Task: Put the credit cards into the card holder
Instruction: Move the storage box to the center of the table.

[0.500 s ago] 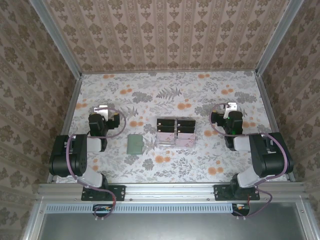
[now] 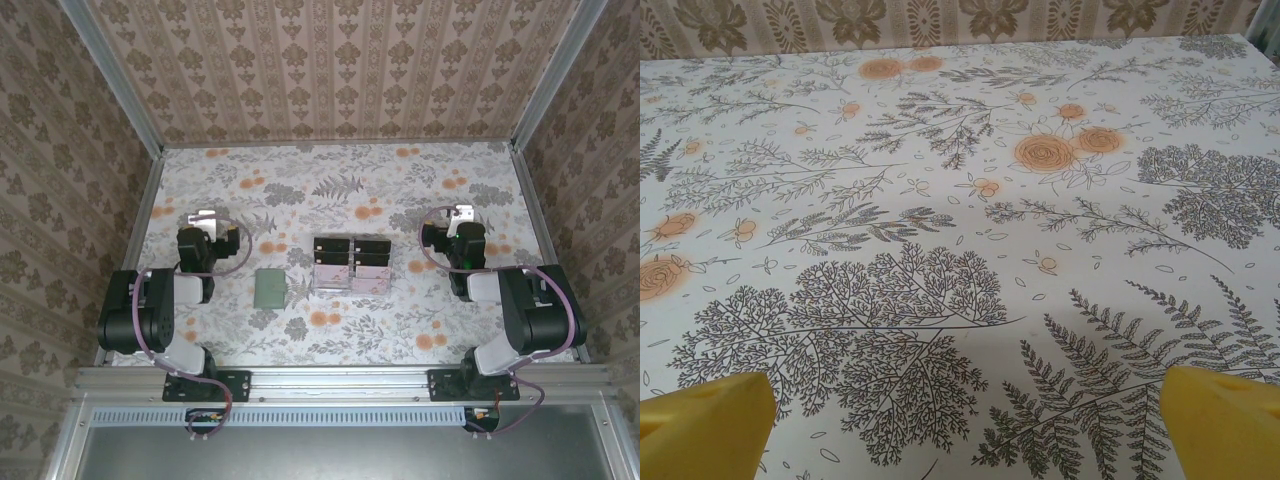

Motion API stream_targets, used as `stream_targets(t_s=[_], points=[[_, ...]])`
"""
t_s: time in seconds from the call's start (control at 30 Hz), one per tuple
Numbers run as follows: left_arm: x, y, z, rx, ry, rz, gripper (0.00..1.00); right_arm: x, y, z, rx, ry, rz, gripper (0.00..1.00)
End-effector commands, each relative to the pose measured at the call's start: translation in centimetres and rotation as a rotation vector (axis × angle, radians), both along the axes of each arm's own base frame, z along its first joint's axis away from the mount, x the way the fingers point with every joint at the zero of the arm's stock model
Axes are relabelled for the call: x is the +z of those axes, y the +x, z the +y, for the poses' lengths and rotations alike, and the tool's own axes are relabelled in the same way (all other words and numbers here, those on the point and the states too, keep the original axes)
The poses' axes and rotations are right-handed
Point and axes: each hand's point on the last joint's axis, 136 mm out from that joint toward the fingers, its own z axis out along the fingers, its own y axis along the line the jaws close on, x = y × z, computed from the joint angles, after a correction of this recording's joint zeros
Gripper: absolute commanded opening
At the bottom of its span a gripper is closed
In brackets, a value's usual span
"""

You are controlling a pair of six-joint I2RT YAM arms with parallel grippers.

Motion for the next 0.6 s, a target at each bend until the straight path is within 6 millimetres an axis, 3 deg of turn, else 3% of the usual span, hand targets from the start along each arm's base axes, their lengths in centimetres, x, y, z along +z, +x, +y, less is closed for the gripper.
stream_targets(t_s=[0.0, 0.43, 0.57], points=[[1.0, 0.6, -0.1, -0.033, -0.017, -0.030, 1.00, 1.0, 0.6, 0.6, 0.032, -0.003, -0.034, 1.00], [1.0, 0.7, 0.0, -0.028, -0.018, -0.028, 1.00, 0.9, 0.6, 0.6, 0.032, 0.000, -0.029, 1.00], [2.1, 0.3, 0.5, 0.007, -0.011, -0.053, 1.00, 2.2, 0.1, 0.3, 0.016, -0.004, -0.064, 1.00]])
